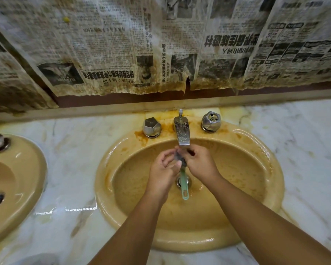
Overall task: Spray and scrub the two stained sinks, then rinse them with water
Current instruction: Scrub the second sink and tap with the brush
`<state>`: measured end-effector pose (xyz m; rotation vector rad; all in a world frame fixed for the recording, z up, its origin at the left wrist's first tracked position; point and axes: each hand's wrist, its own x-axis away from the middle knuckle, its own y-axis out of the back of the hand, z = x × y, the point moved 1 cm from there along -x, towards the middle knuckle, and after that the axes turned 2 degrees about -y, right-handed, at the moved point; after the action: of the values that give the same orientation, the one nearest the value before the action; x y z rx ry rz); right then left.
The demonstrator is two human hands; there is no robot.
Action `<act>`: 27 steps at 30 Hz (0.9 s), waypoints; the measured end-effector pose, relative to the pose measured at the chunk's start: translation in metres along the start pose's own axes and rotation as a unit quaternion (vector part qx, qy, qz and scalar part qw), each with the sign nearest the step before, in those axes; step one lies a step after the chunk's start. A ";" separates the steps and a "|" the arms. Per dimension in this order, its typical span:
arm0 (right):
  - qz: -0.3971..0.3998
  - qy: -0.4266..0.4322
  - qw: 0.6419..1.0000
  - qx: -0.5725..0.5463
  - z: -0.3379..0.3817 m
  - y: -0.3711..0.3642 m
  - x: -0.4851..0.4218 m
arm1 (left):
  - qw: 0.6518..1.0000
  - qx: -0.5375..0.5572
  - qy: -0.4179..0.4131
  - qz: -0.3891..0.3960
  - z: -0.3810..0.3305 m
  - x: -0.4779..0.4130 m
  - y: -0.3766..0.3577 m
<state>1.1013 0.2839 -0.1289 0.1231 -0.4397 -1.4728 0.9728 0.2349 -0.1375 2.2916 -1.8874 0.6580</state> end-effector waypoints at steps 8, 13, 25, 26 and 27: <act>0.037 -0.005 0.999 0.018 -0.011 0.005 0.022 | 0.998 -0.054 0.002 -0.034 0.005 -0.001 -0.009; 0.134 0.009 0.991 0.007 -0.022 0.017 0.035 | 0.995 -0.059 -0.003 -0.079 0.000 -0.004 -0.014; 0.131 0.140 0.953 0.235 -0.010 0.029 -0.006 | 0.997 -0.038 0.023 -0.070 -0.006 -0.003 -0.011; 0.119 0.153 0.951 0.240 -0.011 0.028 -0.006 | 0.997 -0.028 0.031 -0.071 -0.006 -0.003 -0.010; 0.109 0.163 0.950 0.242 -0.012 0.028 -0.005 | 0.997 -0.016 0.039 -0.069 -0.006 -0.002 -0.011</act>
<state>1.1319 0.2897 -0.1311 0.6783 -0.5167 -1.0768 0.9816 0.2416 -0.1307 2.3148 -1.6755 0.6827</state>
